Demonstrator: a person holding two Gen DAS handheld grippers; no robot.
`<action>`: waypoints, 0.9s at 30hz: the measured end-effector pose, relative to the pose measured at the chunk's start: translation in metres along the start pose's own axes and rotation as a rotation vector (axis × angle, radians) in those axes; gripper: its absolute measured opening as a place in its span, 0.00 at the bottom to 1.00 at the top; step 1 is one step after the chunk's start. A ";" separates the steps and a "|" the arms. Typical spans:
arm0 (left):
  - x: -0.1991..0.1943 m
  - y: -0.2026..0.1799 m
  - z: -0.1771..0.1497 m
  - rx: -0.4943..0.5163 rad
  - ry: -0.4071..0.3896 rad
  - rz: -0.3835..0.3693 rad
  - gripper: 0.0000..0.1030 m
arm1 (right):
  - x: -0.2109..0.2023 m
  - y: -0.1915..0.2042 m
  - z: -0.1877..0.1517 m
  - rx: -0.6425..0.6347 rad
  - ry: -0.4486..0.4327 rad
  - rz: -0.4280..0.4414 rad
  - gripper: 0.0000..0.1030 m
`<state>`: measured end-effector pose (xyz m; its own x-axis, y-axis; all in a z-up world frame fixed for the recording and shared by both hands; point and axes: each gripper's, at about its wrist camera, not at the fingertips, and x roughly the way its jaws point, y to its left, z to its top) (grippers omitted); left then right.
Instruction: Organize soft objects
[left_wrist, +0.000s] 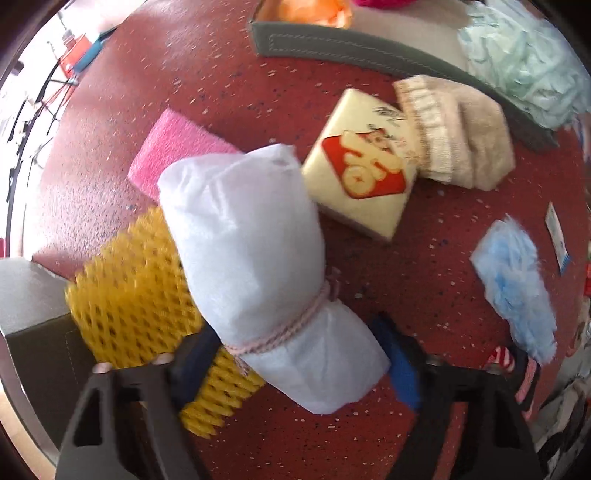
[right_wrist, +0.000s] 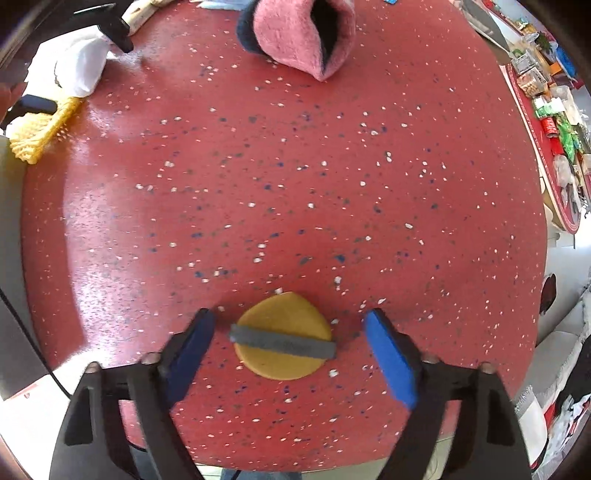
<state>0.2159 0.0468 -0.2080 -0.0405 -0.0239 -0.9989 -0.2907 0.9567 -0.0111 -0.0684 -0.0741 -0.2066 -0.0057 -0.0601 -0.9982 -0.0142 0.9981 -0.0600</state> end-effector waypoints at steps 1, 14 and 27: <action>-0.002 -0.002 -0.002 0.023 -0.006 -0.008 0.60 | -0.002 0.006 -0.001 0.005 -0.004 0.002 0.66; -0.045 0.001 -0.069 0.349 -0.135 -0.132 0.40 | -0.035 -0.025 -0.016 0.104 0.002 0.047 0.48; -0.072 0.045 -0.196 0.545 -0.045 -0.179 0.40 | -0.041 -0.016 -0.055 0.137 0.038 0.054 0.48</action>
<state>0.0180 0.0347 -0.1279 0.0084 -0.1983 -0.9801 0.2458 0.9505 -0.1902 -0.1226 -0.0882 -0.1640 -0.0408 -0.0045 -0.9992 0.1239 0.9923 -0.0095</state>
